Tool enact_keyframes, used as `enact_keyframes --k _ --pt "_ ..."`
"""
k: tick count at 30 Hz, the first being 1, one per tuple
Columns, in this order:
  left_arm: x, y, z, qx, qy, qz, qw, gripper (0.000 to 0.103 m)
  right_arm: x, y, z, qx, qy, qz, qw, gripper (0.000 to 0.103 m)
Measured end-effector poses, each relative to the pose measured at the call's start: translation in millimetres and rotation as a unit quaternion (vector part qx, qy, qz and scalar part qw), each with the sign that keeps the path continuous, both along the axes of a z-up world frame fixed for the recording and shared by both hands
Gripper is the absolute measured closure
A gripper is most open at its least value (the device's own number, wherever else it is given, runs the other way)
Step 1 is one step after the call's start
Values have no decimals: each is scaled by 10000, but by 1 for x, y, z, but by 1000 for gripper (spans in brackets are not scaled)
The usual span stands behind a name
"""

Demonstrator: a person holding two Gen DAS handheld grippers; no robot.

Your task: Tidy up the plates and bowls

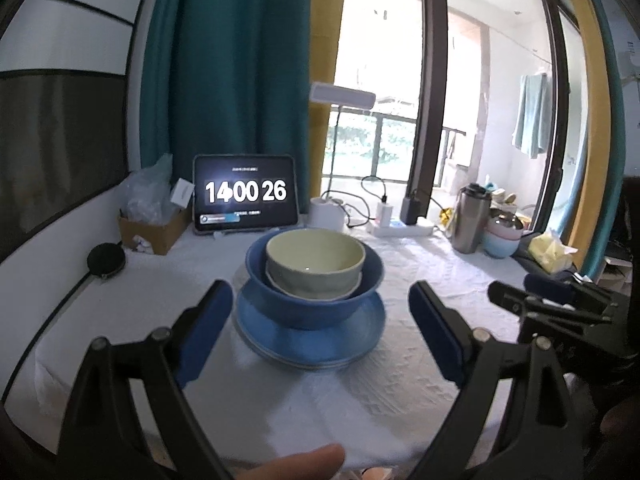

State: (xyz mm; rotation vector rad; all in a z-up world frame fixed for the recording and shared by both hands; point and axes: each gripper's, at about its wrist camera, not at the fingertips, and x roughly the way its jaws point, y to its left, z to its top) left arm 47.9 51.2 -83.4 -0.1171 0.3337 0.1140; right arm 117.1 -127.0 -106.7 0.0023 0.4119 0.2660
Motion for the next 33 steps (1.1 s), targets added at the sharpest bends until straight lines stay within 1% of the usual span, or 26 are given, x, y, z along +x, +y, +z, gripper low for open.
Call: enact_keyframes --k 10,19,27,33 --pt "-29 -19 19 78 -275 -204 9994 12 -49 -41 27 176 -601 -488 9968 46" --pt "-51 -29 41 139 -612 -292 9976 12 -85 -61 46 263 -1046 -649 9920 46" --pt "-62 -34 59 310 -871 -337 9951 12 -104 -71 63 355 -1349 -729 9875 46" --pt "-68 -34 76 387 -1099 -312 9927 12 -110 -78 75 470 -1450 -773 9853 46"
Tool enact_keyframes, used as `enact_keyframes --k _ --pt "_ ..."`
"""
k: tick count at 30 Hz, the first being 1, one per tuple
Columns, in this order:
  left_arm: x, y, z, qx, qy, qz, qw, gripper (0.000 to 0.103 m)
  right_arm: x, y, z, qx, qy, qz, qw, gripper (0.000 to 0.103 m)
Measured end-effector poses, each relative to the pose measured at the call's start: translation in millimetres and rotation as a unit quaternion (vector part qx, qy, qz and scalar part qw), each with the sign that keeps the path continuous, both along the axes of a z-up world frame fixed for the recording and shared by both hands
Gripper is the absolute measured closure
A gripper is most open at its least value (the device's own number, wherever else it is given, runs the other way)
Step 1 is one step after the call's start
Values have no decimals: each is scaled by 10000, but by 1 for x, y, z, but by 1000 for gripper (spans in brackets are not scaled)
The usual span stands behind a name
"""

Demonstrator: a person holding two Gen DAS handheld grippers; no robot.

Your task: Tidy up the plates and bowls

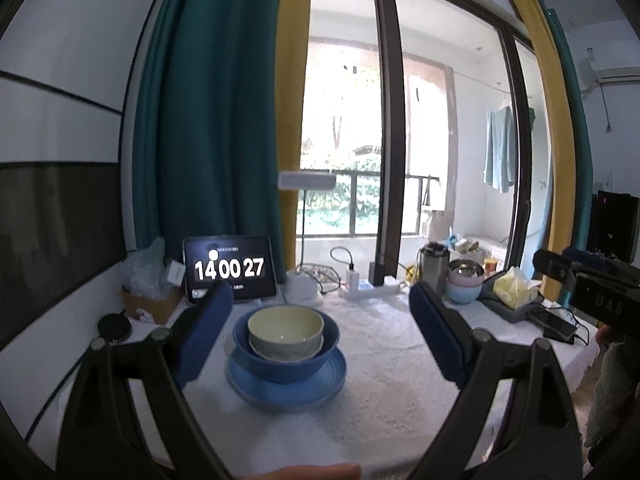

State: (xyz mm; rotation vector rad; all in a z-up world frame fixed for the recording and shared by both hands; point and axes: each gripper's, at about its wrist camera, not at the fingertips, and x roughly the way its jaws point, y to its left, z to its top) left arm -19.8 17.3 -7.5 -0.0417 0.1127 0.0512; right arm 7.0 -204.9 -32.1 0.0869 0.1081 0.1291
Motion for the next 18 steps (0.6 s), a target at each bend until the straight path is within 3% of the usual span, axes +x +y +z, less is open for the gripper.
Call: enact_keyframes --k 18 --pt "-5 -1 13 -69 -94 -93 9999 12 -4 -3 14 173 -135 -40 9998 46"
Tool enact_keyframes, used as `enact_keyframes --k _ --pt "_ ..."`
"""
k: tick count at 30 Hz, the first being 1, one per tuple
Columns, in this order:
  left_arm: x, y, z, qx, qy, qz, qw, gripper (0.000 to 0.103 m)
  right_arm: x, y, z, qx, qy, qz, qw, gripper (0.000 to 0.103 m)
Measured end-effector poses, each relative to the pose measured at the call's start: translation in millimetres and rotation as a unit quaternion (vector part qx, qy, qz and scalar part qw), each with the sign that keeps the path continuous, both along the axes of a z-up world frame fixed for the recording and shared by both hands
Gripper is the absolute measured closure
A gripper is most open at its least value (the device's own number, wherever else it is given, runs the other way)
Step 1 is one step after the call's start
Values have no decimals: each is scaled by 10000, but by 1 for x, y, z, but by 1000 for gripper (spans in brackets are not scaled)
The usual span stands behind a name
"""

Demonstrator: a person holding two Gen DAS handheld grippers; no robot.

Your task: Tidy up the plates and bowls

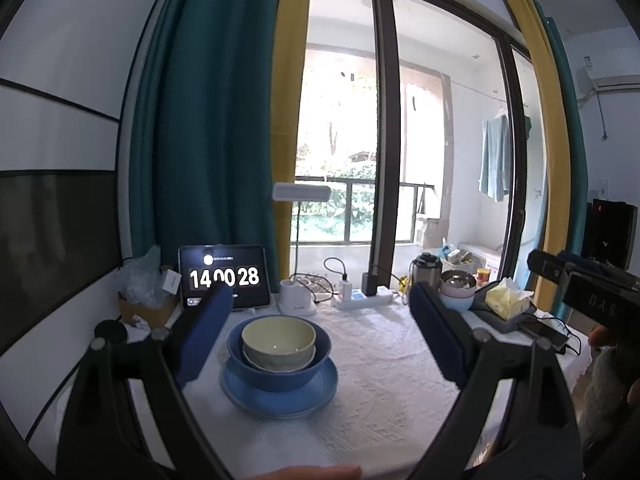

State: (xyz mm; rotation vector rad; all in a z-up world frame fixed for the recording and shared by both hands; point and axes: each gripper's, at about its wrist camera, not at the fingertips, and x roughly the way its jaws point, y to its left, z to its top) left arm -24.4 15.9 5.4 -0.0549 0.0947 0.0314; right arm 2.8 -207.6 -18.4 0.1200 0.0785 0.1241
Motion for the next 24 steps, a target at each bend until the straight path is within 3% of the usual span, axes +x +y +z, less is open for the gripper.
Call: enact_keyframes --k 24 --pt "1 -2 -9 -80 153 -62 9998 12 4 6 -4 -29 126 36 9999 46"
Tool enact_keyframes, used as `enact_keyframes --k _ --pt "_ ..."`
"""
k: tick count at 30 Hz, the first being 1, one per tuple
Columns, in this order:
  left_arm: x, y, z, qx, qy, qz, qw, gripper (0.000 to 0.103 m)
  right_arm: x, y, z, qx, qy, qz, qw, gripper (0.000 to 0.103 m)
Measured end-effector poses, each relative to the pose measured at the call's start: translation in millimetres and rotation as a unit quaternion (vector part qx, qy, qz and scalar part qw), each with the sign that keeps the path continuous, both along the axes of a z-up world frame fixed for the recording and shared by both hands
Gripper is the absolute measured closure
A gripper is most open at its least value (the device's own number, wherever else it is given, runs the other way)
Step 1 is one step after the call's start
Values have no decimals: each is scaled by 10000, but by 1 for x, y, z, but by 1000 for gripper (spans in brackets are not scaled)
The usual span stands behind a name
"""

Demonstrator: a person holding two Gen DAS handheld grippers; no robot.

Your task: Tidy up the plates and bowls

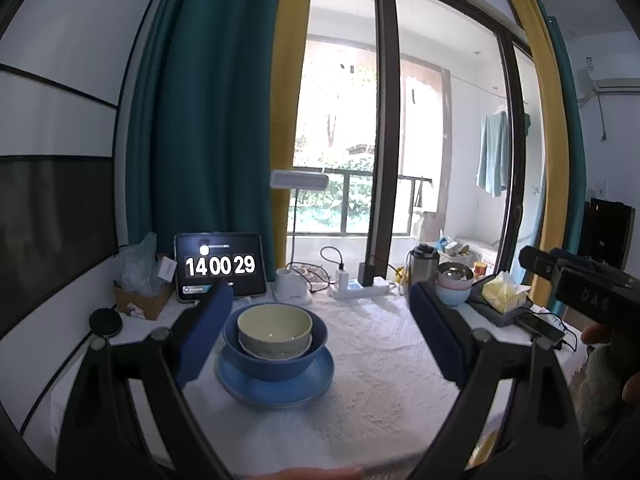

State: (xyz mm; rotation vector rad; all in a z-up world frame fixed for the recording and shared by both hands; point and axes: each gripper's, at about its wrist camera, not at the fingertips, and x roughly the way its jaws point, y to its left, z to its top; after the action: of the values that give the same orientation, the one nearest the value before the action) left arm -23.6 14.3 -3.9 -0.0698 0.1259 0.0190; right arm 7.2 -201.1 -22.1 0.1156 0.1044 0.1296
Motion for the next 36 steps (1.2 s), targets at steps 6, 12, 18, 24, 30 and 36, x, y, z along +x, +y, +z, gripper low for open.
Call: enact_keyframes --k 6,12,18,24,30,36 --pt "-3 -2 -1 -14 -90 -85 9999 12 0 2 -2 -15 12 17 10000 46" --pt "-3 -2 -1 -19 -109 -86 9999 12 2 4 -4 -36 54 48 10000 46" --pt "-4 -3 -1 -25 -118 -89 9999 12 2 4 -4 -37 60 55 10000 46" --pt "-5 -5 0 -14 -115 -101 9999 12 4 5 -5 -48 84 78 9999 46" --pt "-4 -4 0 -23 -111 -102 9999 12 3 5 -5 -56 82 85 9999 46" --pt "-4 -6 2 6 -126 -131 9998 12 5 6 -4 -83 85 115 9999 46"
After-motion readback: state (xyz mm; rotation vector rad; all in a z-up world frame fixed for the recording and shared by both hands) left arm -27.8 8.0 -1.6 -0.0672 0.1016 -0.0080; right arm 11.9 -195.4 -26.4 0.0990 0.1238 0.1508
